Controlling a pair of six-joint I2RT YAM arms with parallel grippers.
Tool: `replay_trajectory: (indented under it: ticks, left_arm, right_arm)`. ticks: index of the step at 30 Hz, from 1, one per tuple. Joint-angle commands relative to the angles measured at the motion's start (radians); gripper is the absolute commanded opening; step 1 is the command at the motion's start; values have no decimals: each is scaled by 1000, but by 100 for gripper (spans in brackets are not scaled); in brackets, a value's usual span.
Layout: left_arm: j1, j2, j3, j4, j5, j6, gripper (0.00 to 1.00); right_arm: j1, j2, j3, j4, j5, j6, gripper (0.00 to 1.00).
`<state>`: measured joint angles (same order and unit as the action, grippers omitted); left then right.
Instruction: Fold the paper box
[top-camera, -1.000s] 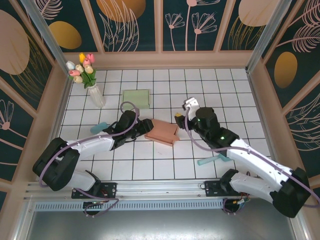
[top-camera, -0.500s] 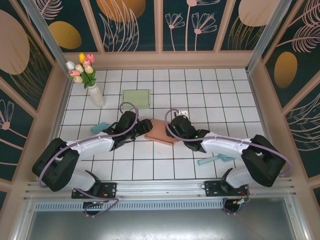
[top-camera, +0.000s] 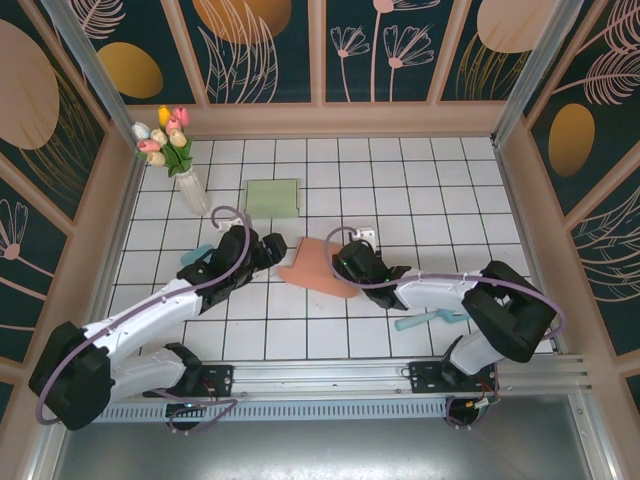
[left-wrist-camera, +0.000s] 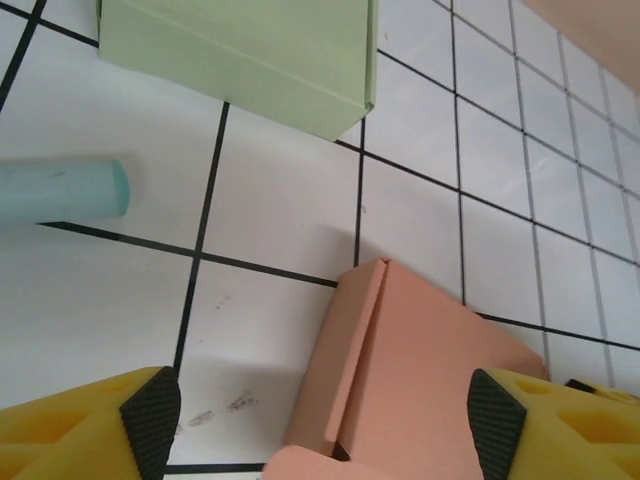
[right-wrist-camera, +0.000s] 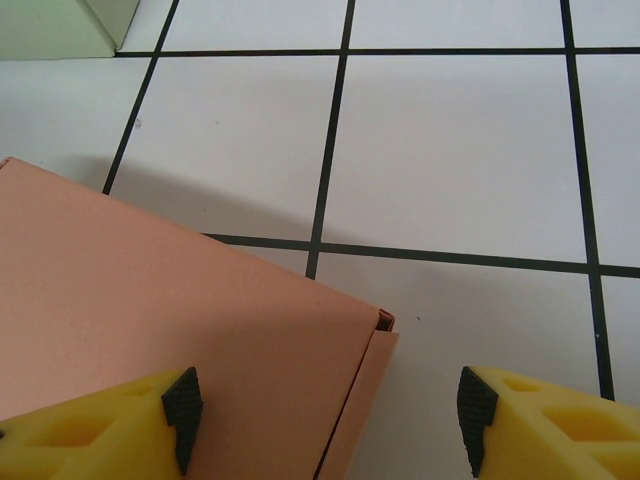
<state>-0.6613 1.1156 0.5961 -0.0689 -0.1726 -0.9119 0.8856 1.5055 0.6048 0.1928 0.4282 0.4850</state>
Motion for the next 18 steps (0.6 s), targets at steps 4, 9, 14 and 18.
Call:
replay_trajectory:
  ticks: [4,9,14,18]
  left_arm:
    - [-79,38,-67,58,7,-3,75]
    - [-115,133,-51,68,-50,25,73]
    - [-168,177,-36,75,-126,-6,75]
    - [-203,199,8,45,-180,-69,84]
  right_arm:
    - [6,20,-65,68,30,-18,70]
    - [7,9,-102,117,-7,-45,70]
    - [7,6,-138,163,-15,-75,70]
    - [8,13,-151,190,-23,-89,70]
